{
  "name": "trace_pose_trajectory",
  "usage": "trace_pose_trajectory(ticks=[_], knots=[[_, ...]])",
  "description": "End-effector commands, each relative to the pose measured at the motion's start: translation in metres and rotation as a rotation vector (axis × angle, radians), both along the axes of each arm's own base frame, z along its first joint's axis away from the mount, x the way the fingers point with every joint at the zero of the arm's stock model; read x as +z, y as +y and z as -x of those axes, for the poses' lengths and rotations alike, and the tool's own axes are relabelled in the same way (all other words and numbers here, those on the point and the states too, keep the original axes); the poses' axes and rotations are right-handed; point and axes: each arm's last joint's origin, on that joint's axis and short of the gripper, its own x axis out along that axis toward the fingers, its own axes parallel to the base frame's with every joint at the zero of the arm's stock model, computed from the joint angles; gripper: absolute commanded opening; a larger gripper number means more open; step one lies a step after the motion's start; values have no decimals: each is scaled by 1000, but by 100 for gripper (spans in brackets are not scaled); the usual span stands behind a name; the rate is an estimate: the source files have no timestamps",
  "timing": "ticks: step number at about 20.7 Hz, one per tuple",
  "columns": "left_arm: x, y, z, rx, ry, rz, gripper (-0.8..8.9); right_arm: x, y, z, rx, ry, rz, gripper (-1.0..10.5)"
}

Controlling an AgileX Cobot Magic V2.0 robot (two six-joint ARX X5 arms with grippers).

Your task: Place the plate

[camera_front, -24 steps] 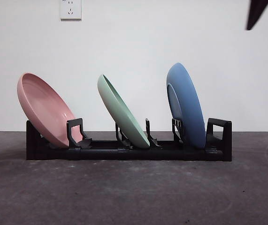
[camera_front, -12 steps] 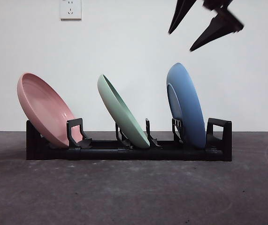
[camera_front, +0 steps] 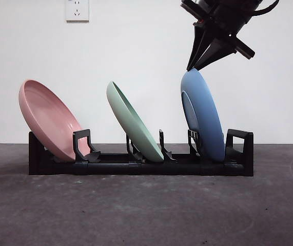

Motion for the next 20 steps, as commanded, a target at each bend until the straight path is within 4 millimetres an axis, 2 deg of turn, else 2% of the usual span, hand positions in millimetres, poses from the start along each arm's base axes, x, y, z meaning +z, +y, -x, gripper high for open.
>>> trace_pose_trajectory(ticks=[1, 5, 8, 15, 20], knots=[[6, 0, -2, -14, -26, -5, 344, 4, 4, -3, 13, -15, -18, 10], [7, 0, -2, -15, -27, -6, 344, 9, 2, 2, 60, 24, -113, 11], [7, 0, -2, -16, -28, -6, 344, 23, -2, 13, 74, 0, -122, 11], [7, 0, -2, -17, -33, -7, 344, 69, -14, 60, 127, -122, -122, 11], [7, 0, -3, -17, -35, -7, 344, 87, -11, 96, 205, -182, -48, 10]])
